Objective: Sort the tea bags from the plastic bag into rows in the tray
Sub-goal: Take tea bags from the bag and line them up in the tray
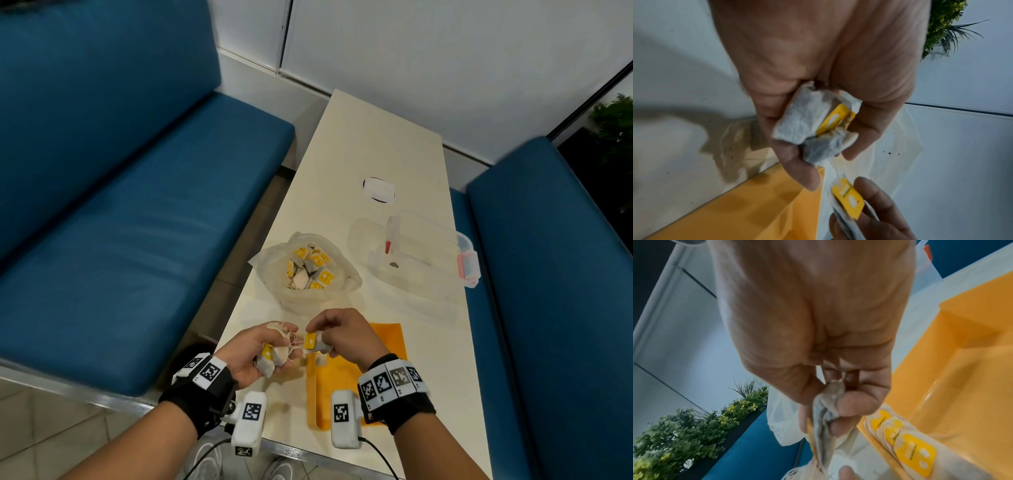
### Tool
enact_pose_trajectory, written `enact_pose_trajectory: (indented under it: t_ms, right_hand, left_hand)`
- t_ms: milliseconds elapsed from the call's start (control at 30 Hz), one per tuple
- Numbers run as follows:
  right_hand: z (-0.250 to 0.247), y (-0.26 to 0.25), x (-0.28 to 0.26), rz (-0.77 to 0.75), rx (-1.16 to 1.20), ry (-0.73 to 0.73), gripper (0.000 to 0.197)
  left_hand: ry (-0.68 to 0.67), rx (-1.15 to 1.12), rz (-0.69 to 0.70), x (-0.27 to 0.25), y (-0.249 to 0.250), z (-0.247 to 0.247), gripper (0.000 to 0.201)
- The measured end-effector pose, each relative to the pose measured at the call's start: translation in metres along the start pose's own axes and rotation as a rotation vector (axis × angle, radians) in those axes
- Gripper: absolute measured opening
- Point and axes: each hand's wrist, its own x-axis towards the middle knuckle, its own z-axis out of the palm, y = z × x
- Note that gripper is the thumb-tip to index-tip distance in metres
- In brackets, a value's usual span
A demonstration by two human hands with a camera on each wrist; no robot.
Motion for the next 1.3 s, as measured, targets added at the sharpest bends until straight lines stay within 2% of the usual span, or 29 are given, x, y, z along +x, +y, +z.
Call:
enact_pose_trajectory:
  t_ms: [67,133,267,333,467,733,867,1000,1133,1200,1300]
  right_hand:
    - [0.000,0.000,0.000,0.007,0.017,0.014,0.032]
    - [0.002,0.001,0.002,0.008,0.046,0.029,0.016]
    - [0.007,0.007,0.005,-0.060,-0.048,0.061,0.004]
    - [0.006,0.008,0.007,-0.074,-0.128,0.091,0.012]
    - [0.001,0.007,0.009,-0.087,-0.211,0.088,0.023]
    - [-0.015,0.001,0.010,-0.114,-0.270,0.074,0.025]
    - [-0.020,0.005,0.008,-0.112,-0.277,0.086,0.021]
    - [-0.022,0.010,0.004,-0.147,-0.212,0.148,0.003]
    - [-0.021,0.017,0.000,-0.167,-0.241,0.224,0.005]
    - [-0.022,0.019,-0.002,-0.201,-0.140,0.235,0.007]
    - [-0.024,0.022,-0.007,-0.245,0.186,0.225,0.009]
  left_hand:
    - [-0.021,-0.011,-0.010,-0.001,0.000,0.000,0.058]
    - [-0.029,-0.005,-0.014,-0.001,0.001,-0.002,0.062]
    - [-0.028,0.042,-0.020,0.000,0.002,-0.004,0.061]
    - [-0.027,0.060,-0.019,-0.001,0.003,-0.004,0.054]
    - [-0.029,0.071,-0.014,-0.004,0.007,-0.005,0.052]
    - [0.036,0.175,0.004,-0.003,0.009,-0.008,0.042]
    - [0.058,0.199,0.008,-0.003,0.009,-0.009,0.039]
    - [0.074,0.197,0.003,-0.002,0.007,-0.011,0.038]
    - [0.078,0.211,0.008,-0.002,0.006,-0.011,0.036]
    - [0.078,0.217,0.010,-0.002,0.007,-0.011,0.035]
    - [0.075,0.215,0.012,-0.002,0.007,-0.012,0.035]
